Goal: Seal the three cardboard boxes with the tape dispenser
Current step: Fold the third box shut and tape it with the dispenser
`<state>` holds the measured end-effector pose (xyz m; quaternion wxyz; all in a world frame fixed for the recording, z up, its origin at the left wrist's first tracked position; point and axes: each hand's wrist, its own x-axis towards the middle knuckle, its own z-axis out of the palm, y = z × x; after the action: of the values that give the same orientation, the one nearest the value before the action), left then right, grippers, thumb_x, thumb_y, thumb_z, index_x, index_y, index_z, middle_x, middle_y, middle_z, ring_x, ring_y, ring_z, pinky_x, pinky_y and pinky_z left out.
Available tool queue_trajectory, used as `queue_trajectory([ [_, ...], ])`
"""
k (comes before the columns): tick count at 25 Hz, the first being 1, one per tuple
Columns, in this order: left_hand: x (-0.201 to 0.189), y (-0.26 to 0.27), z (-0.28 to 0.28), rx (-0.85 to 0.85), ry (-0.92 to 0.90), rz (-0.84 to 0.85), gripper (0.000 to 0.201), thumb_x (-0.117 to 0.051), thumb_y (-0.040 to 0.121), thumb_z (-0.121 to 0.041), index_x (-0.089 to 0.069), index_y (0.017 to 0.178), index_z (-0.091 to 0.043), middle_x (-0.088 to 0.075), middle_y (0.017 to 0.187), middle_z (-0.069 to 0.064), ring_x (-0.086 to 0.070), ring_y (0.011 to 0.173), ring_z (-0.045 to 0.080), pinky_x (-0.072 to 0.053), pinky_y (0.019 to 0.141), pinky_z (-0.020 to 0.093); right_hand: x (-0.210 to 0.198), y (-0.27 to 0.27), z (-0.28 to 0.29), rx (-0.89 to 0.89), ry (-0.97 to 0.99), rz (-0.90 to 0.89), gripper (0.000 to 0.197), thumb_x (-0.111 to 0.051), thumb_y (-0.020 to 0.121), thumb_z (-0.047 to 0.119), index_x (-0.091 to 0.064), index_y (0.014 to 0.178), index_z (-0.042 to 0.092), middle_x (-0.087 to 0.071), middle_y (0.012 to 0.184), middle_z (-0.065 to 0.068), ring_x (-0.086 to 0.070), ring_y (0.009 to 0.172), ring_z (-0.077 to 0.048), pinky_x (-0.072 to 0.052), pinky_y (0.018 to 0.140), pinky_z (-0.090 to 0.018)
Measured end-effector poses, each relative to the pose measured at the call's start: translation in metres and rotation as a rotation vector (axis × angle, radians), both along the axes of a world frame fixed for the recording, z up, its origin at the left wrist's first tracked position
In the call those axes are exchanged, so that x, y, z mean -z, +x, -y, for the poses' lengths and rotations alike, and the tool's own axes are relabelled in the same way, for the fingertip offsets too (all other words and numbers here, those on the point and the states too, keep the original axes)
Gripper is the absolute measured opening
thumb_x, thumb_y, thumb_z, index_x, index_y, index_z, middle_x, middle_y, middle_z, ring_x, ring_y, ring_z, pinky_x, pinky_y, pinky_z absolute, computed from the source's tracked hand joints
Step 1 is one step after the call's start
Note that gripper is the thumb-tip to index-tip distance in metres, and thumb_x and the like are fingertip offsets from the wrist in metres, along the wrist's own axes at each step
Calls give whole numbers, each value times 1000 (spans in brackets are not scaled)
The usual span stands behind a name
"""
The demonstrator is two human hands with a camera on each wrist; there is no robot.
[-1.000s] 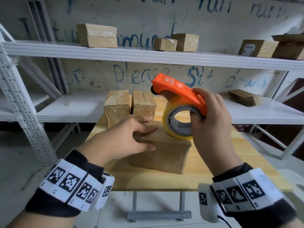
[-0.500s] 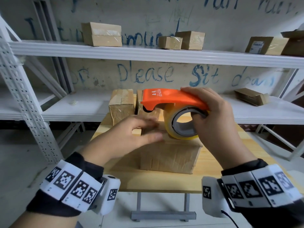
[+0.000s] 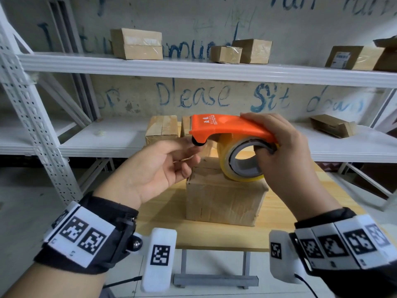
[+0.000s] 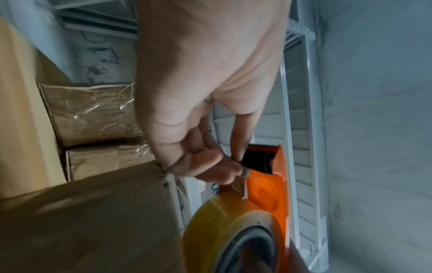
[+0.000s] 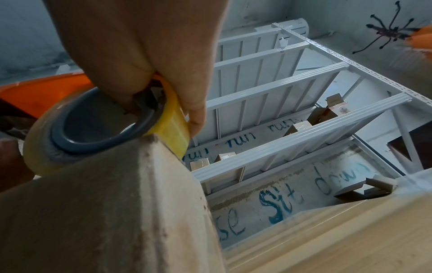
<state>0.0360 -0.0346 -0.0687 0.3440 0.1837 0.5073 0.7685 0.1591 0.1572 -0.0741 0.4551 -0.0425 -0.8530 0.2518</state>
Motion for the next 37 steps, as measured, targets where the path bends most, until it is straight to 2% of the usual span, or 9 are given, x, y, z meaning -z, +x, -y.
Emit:
queue_trajectory([
  [3, 0, -3, 0, 5, -27, 26, 22, -65, 84, -15, -70, 105, -15, -76, 96, 6, -73, 87, 22, -48, 57, 19, 0, 0, -1, -13, 24, 1, 72, -51, 68, -21, -65, 125, 19, -61, 116, 7, -51, 108, 8, -34, 89, -3],
  [5, -2, -4, 0, 5, -14, 9, 27, -67, 80, -14, -70, 107, -12, -76, 100, 9, -73, 95, 26, -57, 70, 24, 0, 0, -1, -19, 39, -11, 72, -50, 67, -22, -65, 125, 18, -61, 117, 6, -51, 109, 7, -35, 89, -4],
  [7, -5, -3, 1, 13, 32, 48, 27, -68, 74, -12, -73, 100, -9, -75, 94, 11, -73, 90, 26, -61, 77, 28, 0, 0, -1, -15, 36, -47, 72, -50, 66, -23, -66, 124, 17, -62, 117, 4, -54, 109, 0, -37, 90, -6],
  [11, -4, -1, 1, -21, 41, 91, 17, -68, 77, -13, -76, 88, -4, -73, 81, 9, -70, 64, 12, -57, 55, 16, -4, 2, -1, -4, 69, -80, 71, -50, 65, -24, -68, 123, 14, -63, 117, 2, -55, 109, -2, -39, 92, -8],
  [16, -9, -3, 4, -129, -49, 61, 22, -67, 64, -8, -73, 85, -5, -75, 70, 8, -71, 53, 9, -49, 43, 9, -11, 11, -1, 0, 147, -37, 69, -53, 67, -24, -69, 122, 14, -64, 116, 1, -55, 109, -4, -41, 90, -7],
  [26, -14, -17, 15, -161, -167, -11, 16, -65, 66, -9, -79, 58, -11, -76, 69, 5, -73, 56, 7, -43, 38, 5, -19, 10, -3, -17, 228, -14, 70, -51, 65, -22, -68, 124, 13, -64, 113, -5, -60, 106, -15, -48, 89, -22],
  [31, -9, -23, 25, -174, -228, -16, 19, -66, 73, -11, -80, 59, -10, -77, 72, 6, -73, 59, 7, -45, 38, 7, -14, 10, -7, 32, 231, -13, 71, -50, 65, -22, -67, 125, 12, -64, 114, -5, -59, 106, -14, -47, 92, -18],
  [34, -7, -27, 23, -187, -249, 18, 36, -61, 91, -8, -79, 60, -9, -76, 71, 6, -71, 54, 6, -44, 37, 7, -16, 10, -9, 37, 227, -7, 70, -50, 65, -21, -68, 125, 13, -65, 113, -4, -61, 105, -16, -47, 91, -19],
  [37, -7, -31, 25, -182, -259, 30, 28, -62, 91, -7, -79, 69, -6, -76, 74, 8, -60, 40, 2, -39, 34, 5, -18, 11, -12, 32, 240, -1, 70, -51, 66, -21, -67, 125, 13, -66, 113, -4, -61, 105, -16, -49, 90, -22],
])
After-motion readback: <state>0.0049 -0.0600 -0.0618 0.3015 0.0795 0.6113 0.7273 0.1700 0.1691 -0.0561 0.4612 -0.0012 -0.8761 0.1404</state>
